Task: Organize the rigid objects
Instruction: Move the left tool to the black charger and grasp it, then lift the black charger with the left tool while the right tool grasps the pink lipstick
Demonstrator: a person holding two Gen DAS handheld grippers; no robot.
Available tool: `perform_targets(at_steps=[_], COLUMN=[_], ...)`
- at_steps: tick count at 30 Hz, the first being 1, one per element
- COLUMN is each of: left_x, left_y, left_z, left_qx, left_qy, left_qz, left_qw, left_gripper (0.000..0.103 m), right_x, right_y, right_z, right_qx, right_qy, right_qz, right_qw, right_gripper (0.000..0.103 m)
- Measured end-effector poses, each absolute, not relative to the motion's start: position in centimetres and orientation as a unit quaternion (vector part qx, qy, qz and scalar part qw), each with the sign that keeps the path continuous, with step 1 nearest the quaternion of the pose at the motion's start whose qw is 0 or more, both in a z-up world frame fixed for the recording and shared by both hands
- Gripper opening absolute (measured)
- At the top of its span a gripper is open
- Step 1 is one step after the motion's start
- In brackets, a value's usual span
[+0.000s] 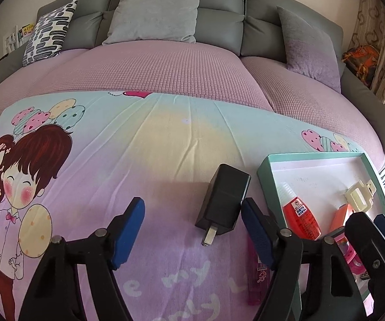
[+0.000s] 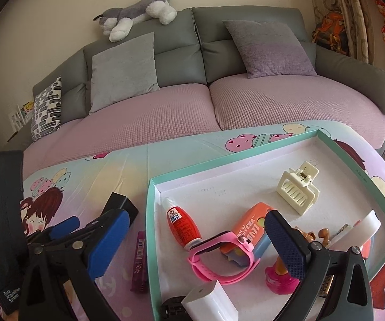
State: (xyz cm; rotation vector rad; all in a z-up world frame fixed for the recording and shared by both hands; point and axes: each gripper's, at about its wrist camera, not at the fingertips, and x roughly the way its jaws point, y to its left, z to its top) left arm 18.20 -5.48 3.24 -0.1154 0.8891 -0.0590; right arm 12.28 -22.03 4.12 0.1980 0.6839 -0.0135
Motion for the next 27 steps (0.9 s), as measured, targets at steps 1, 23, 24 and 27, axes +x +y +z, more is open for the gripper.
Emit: perform_targets(at_steps=[1, 23, 24, 27], left_x=[18.3, 18.1, 18.0, 17.5], left_y=[-5.5, -6.3, -6.1, -5.3], left_z=[3.1, 2.4, 2.4, 2.5], left_qx=[-0.059, -0.051, -0.052, -0.058], left_qy=[0.430, 0.441, 0.442, 0.449], left_qz=[-0.034, -0.077, -0.075, -0.061], left_qw=[0.900, 0.893, 0.892, 0.890], left_gripper=[0.074, 0.030, 0.030, 0.030], right_x=[12.5, 12.7, 12.7, 12.6], right_y=[-22.1, -21.0, -20.8, -20.3], right_z=[4.0, 4.3, 4.3, 4.4], right_qx=[0.099, 0.091, 0.090, 0.088], right_qy=[0.338, 0.342, 0.342, 0.342], right_qz=[-0.007, 0.006, 0.010, 0.020], right_qw=[0.936, 0.935, 0.935, 0.935], right_gripper=[0.103, 0.103, 0.103, 0.102])
